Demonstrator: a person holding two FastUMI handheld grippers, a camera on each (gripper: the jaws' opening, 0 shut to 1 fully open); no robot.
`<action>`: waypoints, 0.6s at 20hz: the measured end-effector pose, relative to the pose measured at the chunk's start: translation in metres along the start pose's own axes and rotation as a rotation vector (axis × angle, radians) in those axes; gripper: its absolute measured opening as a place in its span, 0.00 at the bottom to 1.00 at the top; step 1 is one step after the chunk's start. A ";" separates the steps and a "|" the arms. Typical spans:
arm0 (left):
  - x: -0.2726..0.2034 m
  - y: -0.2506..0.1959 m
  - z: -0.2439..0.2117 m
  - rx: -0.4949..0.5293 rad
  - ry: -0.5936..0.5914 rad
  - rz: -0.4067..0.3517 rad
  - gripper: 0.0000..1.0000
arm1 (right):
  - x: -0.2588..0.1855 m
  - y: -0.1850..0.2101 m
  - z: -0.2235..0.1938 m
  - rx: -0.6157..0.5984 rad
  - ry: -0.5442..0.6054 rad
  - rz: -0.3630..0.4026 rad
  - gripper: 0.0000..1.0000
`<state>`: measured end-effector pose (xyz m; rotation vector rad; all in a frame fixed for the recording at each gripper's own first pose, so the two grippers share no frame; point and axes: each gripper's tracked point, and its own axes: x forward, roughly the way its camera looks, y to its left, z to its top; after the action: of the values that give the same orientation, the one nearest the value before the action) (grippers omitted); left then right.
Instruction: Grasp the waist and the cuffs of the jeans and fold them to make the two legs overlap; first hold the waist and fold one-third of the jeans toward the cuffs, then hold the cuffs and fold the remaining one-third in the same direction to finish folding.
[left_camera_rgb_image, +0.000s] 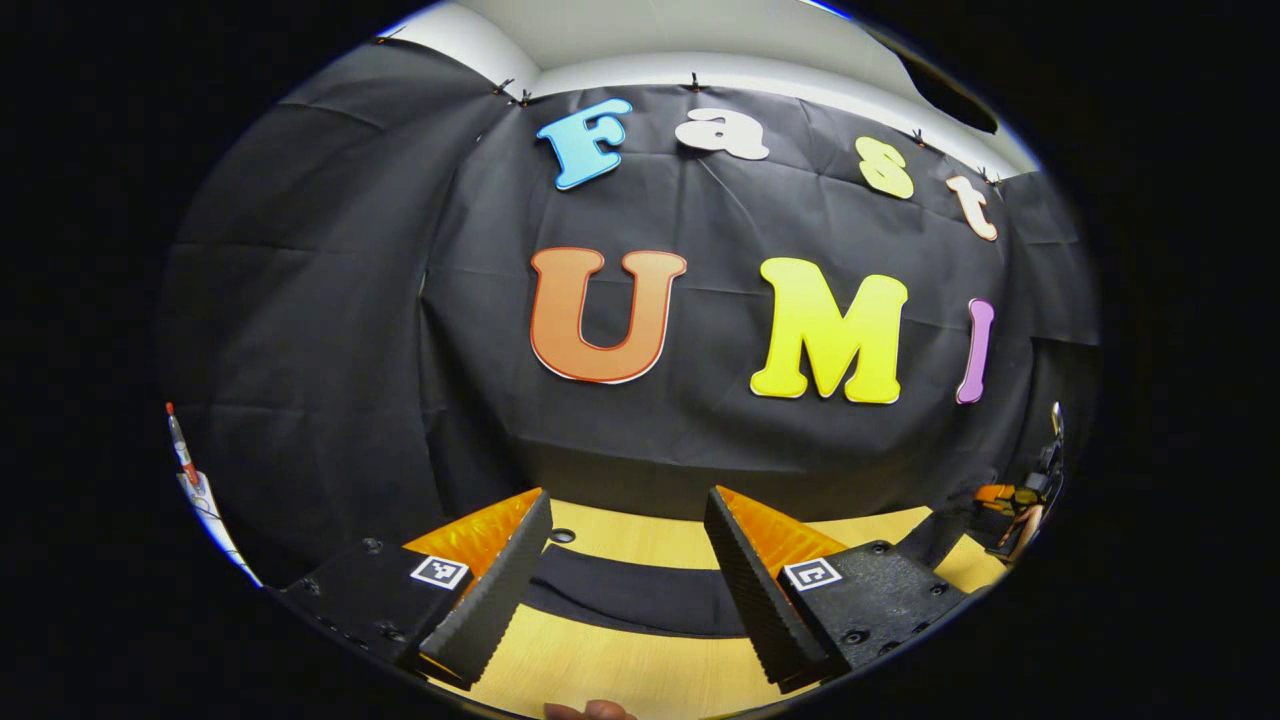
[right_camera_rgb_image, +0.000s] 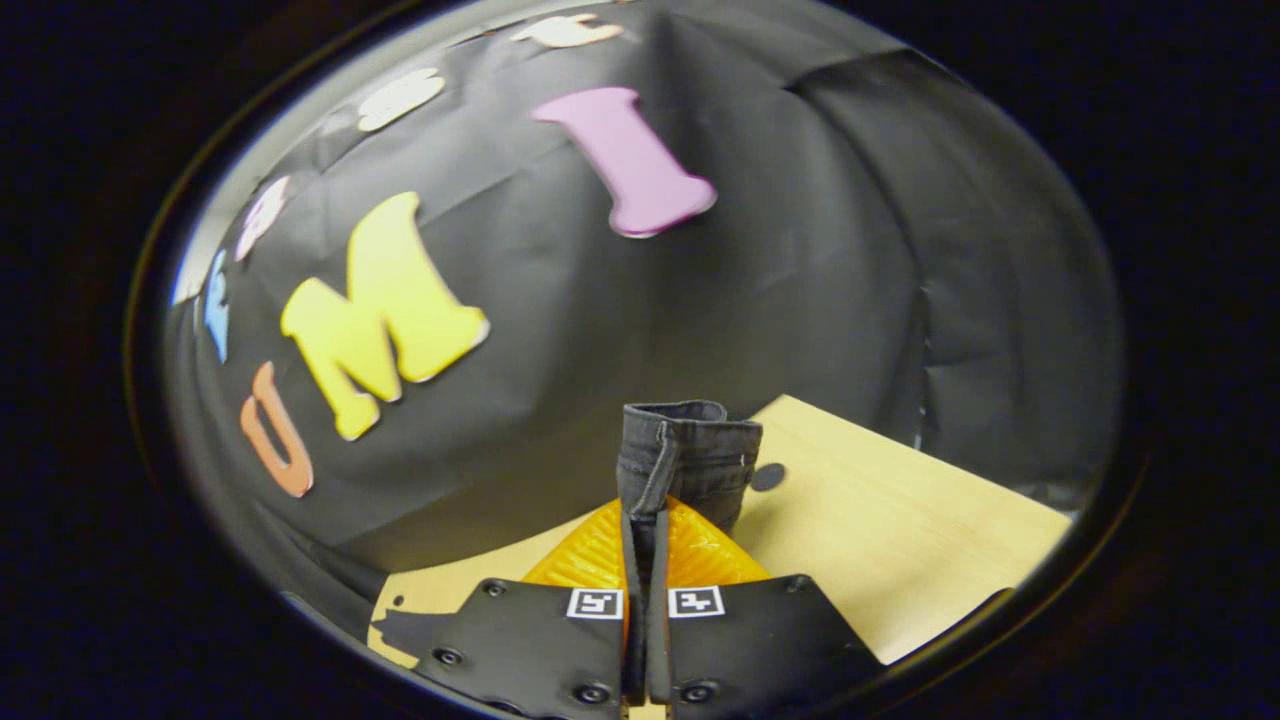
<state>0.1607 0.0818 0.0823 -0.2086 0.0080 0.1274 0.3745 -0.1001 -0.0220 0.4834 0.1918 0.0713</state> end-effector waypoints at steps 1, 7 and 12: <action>0.000 -0.001 0.001 0.023 -0.012 0.009 0.98 | -0.001 0.023 -0.001 -0.036 -0.002 0.033 0.00; -0.018 0.007 0.003 0.039 -0.044 0.015 0.98 | -0.009 0.162 -0.046 -0.174 0.025 0.233 0.02; -0.016 0.007 0.001 0.009 -0.060 0.041 0.98 | -0.009 0.227 -0.143 -0.231 0.151 0.312 0.02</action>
<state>0.1439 0.0873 0.0824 -0.1960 -0.0468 0.1743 0.3316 0.1646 -0.0380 0.2742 0.2513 0.4313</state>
